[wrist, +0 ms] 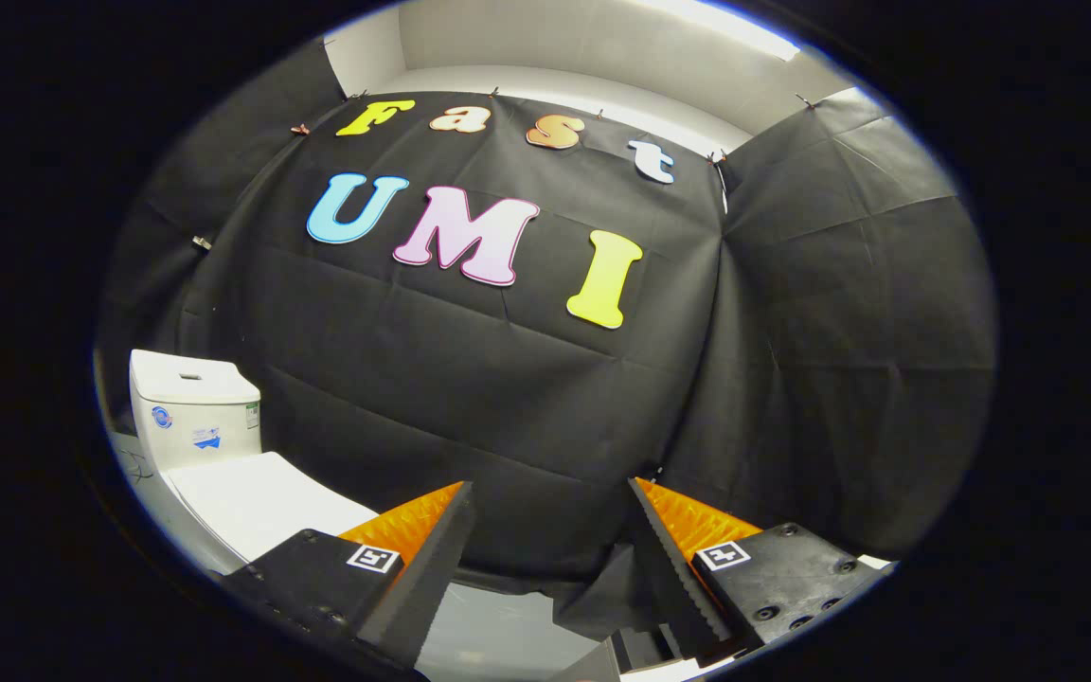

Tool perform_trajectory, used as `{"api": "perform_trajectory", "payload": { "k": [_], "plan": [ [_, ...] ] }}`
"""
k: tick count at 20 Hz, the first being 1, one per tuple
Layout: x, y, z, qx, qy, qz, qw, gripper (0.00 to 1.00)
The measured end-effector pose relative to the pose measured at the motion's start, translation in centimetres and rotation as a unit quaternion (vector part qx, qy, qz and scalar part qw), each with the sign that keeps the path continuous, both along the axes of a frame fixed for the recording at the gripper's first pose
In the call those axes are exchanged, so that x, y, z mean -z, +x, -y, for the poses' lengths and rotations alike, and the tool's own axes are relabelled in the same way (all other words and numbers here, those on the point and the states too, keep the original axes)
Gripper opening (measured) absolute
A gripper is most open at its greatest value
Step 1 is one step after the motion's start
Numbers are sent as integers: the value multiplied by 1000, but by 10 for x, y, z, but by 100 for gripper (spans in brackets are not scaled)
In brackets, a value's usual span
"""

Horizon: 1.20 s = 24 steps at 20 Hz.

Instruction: Open the toilet lid.

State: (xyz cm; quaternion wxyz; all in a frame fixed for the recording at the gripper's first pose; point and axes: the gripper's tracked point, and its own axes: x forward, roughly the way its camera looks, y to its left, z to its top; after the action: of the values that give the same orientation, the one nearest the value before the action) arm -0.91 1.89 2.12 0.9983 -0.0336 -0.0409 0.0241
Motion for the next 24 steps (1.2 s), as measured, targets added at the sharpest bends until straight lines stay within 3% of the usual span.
{"api": "perform_trajectory", "payload": {
  "k": [6,24],
  "plan": [
    [9,5,14,16,23,-19,999,98],
    [11,10,-25,-32,17,-23,999,98]
  ]
}}
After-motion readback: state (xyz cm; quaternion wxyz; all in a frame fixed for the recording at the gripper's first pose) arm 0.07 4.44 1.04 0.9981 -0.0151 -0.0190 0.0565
